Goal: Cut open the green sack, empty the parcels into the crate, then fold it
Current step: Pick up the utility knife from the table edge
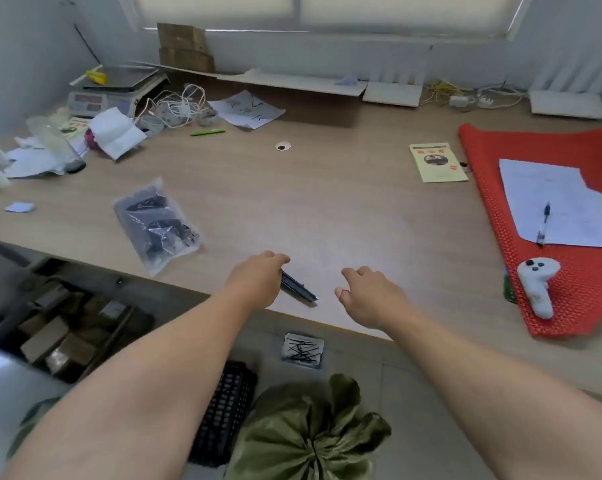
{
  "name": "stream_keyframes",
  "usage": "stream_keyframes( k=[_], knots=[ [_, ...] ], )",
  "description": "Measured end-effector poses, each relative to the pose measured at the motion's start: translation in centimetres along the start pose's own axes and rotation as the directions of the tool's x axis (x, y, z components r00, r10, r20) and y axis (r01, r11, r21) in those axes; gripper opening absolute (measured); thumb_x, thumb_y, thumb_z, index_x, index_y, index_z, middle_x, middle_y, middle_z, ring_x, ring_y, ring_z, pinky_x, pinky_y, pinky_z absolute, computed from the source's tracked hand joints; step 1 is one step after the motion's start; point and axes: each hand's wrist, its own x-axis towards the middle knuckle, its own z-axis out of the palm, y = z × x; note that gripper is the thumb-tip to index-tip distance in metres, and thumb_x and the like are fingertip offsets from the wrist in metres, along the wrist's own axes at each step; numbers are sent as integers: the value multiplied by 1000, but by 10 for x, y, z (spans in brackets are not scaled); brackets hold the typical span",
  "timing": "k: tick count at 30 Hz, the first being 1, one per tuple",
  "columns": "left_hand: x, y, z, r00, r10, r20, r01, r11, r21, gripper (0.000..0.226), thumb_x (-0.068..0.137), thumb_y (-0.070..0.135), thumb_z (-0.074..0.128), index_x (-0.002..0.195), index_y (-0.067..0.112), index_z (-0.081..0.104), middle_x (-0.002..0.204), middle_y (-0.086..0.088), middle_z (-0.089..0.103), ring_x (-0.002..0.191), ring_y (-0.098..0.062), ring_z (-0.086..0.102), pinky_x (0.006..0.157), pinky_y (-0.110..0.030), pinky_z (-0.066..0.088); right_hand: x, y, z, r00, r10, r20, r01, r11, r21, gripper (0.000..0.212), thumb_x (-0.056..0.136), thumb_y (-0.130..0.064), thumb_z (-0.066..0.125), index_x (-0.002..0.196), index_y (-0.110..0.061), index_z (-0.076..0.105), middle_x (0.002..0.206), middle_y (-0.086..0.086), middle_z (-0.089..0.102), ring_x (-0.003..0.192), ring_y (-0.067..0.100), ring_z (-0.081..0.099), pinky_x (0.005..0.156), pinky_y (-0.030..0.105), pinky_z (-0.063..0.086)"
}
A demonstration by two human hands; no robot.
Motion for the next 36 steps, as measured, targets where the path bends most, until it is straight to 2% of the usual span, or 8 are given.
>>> stream_keyframes(
  k=[6, 12, 17, 21, 27, 32, 34, 36],
  knots=[
    [41, -11, 39, 983, -34, 183, 6, 989, 149, 59, 94, 3, 38, 149, 25, 36, 157, 3, 35, 135, -27, 41, 105, -45, 42, 32, 25, 35, 999, -37, 39, 42, 992, -117, 47, 100, -43, 31, 138, -17, 40, 139, 9, 46, 126, 31, 41, 96, 44, 43],
    [57, -8, 53, 971, -86, 222, 29, 968, 250, 67, 92, -2, 38, 151, 28, 29, 164, -2, 17, 147, -31, 19, 111, -51, 34, 45, 34, 53, 995, -93, -27, 89, 988, -124, 45, 100, -38, 35, 138, -15, 41, 148, 9, 37, 139, 29, 26, 104, 43, 38],
    [61, -10, 65, 972, -101, 211, 29, 947, 319, 49, 95, 9, 44, 141, 22, 41, 146, -9, 37, 128, -34, 39, 100, -45, 45, 49, 34, 61, 998, -60, -23, 59, 997, -54, 46, 100, -39, 34, 140, -16, 42, 153, 8, 29, 145, 28, 15, 109, 43, 30],
    [51, -10, 72, 986, -79, 150, 16, 923, 384, 36, 94, 7, 46, 129, 14, 52, 130, -10, 44, 114, -33, 44, 90, -40, 46, 48, 32, 64, 999, -41, -17, 41, 999, -23, 47, 100, -39, 34, 142, -17, 40, 157, 8, 23, 148, 28, 8, 112, 44, 26],
    [36, -18, 80, 994, -76, 74, 35, 896, 443, 31, 95, 20, 54, 125, 15, 49, 128, -7, 49, 119, -29, 43, 87, -37, 40, 39, 21, 65, 999, 0, -42, 2, 999, 37, 52, 100, -38, 36, 148, -19, 26, 161, 9, 11, 149, 30, 0, 114, 47, 24],
    [5, -24, 83, 988, -5, 157, -46, 947, 318, 32, 96, 31, 57, 118, 14, 43, 116, -8, 58, 100, -29, 58, 76, -37, 38, 20, 3, 74, 997, 59, -51, -54, 995, 89, 55, 101, -40, 34, 150, -19, 23, 162, 8, 5, 149, 30, -3, 116, 49, 20],
    [-10, -28, 80, 982, -23, 186, -8, 986, 165, 34, 96, 35, 57, 119, 13, 45, 113, -9, 57, 94, -29, 57, 73, -38, 44, 9, -6, 80, 996, 68, -52, -64, 994, 86, 55, 101, -41, 34, 150, -19, 23, 162, 8, 6, 149, 30, -3, 116, 49, 20],
    [-27, -34, 76, 978, -64, 198, 57, 998, 39, 37, 97, 36, 56, 124, 13, 47, 115, -9, 54, 97, -29, 57, 80, -41, 50, -6, -16, 85, 997, 44, -58, -41, 997, 60, 55, 101, -43, 32, 150, -19, 24, 162, 8, 7, 149, 30, -1, 116, 49, 21]
  ],
)
